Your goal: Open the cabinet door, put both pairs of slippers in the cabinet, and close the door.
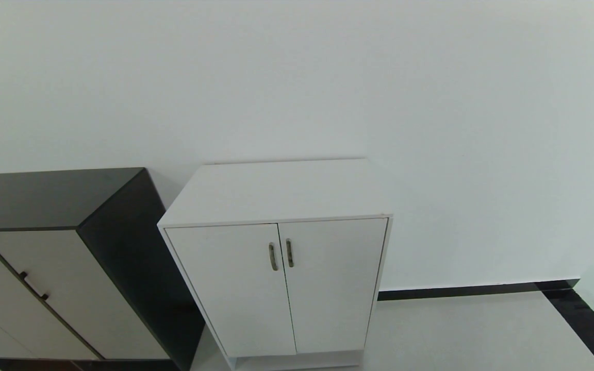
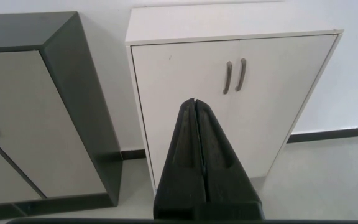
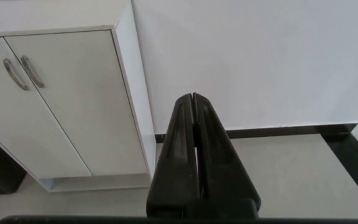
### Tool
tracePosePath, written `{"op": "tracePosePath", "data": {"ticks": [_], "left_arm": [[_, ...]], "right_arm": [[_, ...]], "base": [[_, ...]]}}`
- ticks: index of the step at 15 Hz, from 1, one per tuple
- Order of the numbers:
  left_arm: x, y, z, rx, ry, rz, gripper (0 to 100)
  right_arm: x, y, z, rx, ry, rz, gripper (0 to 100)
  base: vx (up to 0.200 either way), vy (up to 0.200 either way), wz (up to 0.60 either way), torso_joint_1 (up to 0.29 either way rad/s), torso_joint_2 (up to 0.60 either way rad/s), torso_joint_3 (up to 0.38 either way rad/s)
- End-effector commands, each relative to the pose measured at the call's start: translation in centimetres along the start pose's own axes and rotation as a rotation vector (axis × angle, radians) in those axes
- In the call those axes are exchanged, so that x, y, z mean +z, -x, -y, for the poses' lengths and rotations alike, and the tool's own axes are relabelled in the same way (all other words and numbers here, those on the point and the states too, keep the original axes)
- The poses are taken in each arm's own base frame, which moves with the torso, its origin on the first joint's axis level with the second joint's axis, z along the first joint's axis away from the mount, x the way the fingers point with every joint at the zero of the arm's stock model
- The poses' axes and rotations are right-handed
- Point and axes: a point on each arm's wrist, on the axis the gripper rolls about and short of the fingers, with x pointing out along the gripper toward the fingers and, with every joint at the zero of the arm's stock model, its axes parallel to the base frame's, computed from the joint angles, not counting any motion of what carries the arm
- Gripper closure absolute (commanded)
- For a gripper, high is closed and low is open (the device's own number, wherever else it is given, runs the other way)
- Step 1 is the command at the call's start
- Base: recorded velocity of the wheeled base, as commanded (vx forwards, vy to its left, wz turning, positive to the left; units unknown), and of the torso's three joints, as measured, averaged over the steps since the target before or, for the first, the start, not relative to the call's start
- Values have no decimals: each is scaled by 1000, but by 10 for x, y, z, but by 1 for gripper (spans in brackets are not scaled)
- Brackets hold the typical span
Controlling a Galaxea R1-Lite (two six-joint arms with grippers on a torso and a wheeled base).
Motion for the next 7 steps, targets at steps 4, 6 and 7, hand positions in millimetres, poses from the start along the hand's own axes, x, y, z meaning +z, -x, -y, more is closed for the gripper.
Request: {"op": "tracePosePath", "data": {"ticks": [4,6,7], "left_arm": [[0,0,0,0,0,0,100],[0,0,0,0,0,0,100],[0,0,0,0,0,0,100]], "right_arm": [[0,0,0,-1,0,1,100],[0,0,0,-1,0,1,100],[0,0,0,-1,0,1,100]], "base": [[0,0,0,0,0,0],[0,0,0,0,0,0],[0,0,0,0,0,0]]}}
